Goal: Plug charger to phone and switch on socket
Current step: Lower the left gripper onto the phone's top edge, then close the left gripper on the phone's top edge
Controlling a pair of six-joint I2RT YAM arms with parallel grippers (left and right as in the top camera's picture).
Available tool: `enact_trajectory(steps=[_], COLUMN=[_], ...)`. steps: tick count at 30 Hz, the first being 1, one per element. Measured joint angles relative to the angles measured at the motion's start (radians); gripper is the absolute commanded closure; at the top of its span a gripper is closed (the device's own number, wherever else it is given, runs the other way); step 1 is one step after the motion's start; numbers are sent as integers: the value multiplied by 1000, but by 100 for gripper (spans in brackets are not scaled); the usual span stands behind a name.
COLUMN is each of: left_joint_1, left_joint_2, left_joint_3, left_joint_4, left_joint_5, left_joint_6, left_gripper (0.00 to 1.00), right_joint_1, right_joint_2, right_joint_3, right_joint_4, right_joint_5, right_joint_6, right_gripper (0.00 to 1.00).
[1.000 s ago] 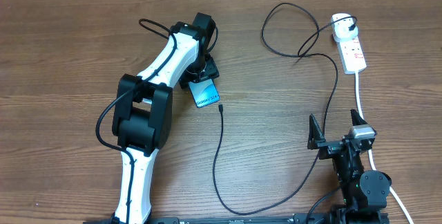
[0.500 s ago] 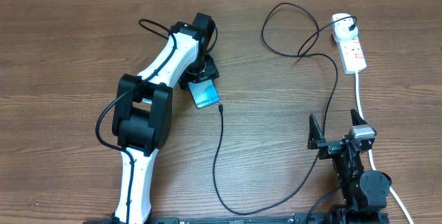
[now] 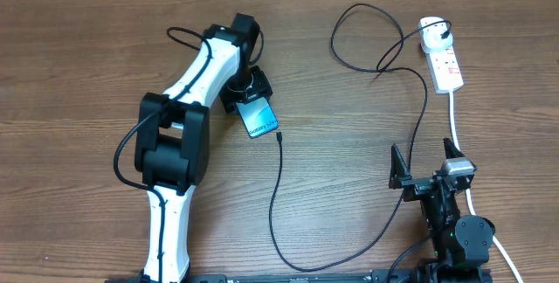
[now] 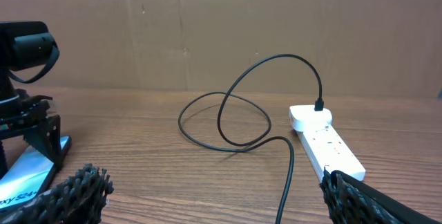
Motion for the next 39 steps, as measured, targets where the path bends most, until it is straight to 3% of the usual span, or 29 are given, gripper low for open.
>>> enact_trajectory(steps=[11, 19, 25, 35, 39], left_joint_1=[56, 41, -10, -67, -67], left_joint_2=[2, 2, 2, 2, 2], left_joint_3=[-2, -2, -1, -2, -3], left_joint_4=[-32, -32, -32, -18, -17], left_joint_5=[156, 117, -2, -139, -150], left_joint_6=[0, 0, -5, -39, -56], left_gripper=[34, 32, 32, 22, 4], right_joint_1=[0, 0, 0, 0, 0], right_joint_2=[0, 0, 0, 0, 0], right_joint_3=[0, 0, 0, 0, 0], right_joint_4=[0, 0, 0, 0, 0], right_joint_5=[0, 0, 0, 0, 0], right_joint_6=[0, 0, 0, 0, 0], right_gripper=[0, 0, 0, 0, 0])
